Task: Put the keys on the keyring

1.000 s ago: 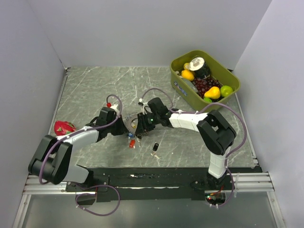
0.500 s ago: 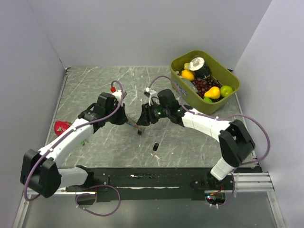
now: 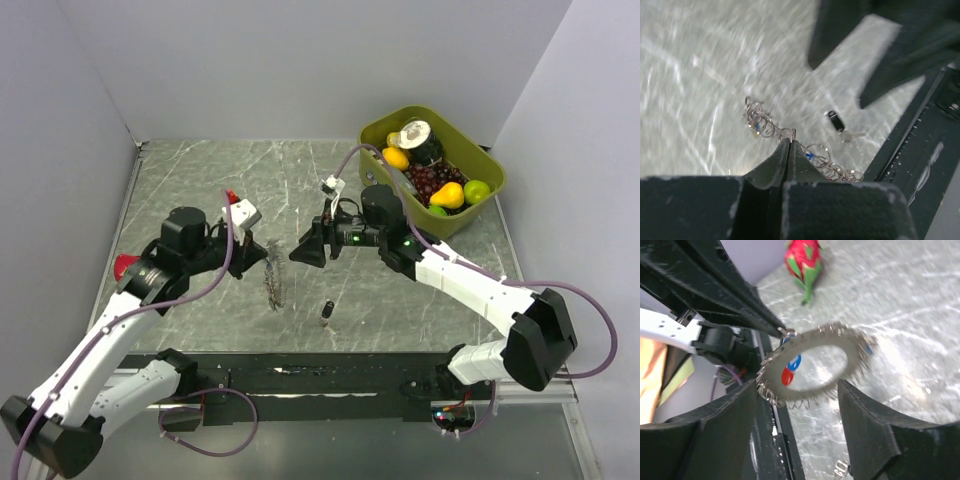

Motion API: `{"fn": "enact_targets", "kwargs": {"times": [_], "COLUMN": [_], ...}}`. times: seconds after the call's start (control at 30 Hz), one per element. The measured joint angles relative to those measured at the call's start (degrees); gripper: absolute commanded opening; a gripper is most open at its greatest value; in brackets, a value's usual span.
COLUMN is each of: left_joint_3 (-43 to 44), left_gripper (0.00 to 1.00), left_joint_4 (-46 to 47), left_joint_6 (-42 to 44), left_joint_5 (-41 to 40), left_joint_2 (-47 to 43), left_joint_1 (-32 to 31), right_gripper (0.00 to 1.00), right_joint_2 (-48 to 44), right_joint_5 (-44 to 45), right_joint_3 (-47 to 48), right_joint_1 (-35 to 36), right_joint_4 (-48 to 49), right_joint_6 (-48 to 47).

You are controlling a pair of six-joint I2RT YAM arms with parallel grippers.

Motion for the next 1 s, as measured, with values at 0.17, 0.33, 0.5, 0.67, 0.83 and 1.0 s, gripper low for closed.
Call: {"fn": "enact_targets", "kwargs": {"times": [0.17, 0.33, 0.5, 0.67, 0.83, 1.0], "left_joint_3": [0.02, 0.02, 0.02, 0.02, 0.02, 0.02], "left_gripper": [0.01, 0.01, 0.01, 0.01, 0.01, 0.01], "left_joint_4": [2.23, 4.28, 5.84, 7.91, 9.25, 9.55], "left_joint_6": [3.28, 3.74, 3.61, 2.89, 2.23, 2.19], "left_joint_5": [8.70, 14.34, 16.46, 18.40, 19.67, 20.50], "left_joint_2": [-2.05, -1.05, -0.85, -0.87, -0.87, -0.87], "left_joint_1": [-0.04, -0.04, -0.04, -0.04, -0.04, -0.04], "right_gripper": [0.63, 0.53, 0.50, 0.49, 0.38, 0.13], "right_joint_2": [-1.77, -2.62, -2.64, -2.64, -2.60, -1.88], "right_joint_5": [-3.10, -5.20, -5.95, -6.14, -5.97, -5.81], "right_joint_3": [-0.02, -0.02, -0.02, -0.15, -0.15, -0.13], "right_joint_1": [0.02, 0.55, 1.81, 2.45, 2.95, 3.15], "right_joint_4": [2.16, 4.17, 4.37, 4.59, 4.57, 4.59], "right_joint_6": [0.28, 0.63, 0.70, 0.72, 0.72, 1.22]}}
